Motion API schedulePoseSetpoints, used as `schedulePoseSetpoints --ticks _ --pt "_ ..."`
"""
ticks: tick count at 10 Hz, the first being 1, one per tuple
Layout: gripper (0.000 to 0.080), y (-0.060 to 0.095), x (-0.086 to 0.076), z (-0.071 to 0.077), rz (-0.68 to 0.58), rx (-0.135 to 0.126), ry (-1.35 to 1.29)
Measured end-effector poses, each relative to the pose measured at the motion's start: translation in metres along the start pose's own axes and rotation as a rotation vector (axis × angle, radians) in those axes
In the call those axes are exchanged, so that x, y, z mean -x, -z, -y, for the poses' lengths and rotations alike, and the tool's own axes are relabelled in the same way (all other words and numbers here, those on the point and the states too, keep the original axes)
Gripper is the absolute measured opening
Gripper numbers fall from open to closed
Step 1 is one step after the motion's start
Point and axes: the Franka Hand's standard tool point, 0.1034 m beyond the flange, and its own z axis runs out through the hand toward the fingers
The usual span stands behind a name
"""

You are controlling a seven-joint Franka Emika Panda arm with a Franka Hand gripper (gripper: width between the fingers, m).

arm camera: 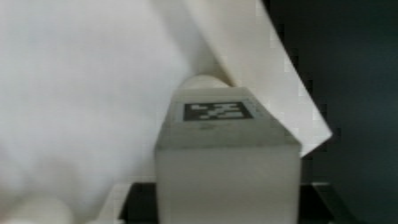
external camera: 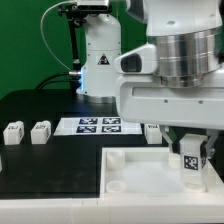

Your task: Assemble one leg

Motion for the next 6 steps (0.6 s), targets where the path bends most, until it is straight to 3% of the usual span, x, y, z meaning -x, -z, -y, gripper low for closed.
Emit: schedulePoseSetpoints --ticks 3,6 --pt "0.0291 -0.0024 0.0035 0.0000 0.014 0.007 -0.497" --pt "0.0291 -0.0029 0.0058 0.0021 -0.001 0.015 -0.618"
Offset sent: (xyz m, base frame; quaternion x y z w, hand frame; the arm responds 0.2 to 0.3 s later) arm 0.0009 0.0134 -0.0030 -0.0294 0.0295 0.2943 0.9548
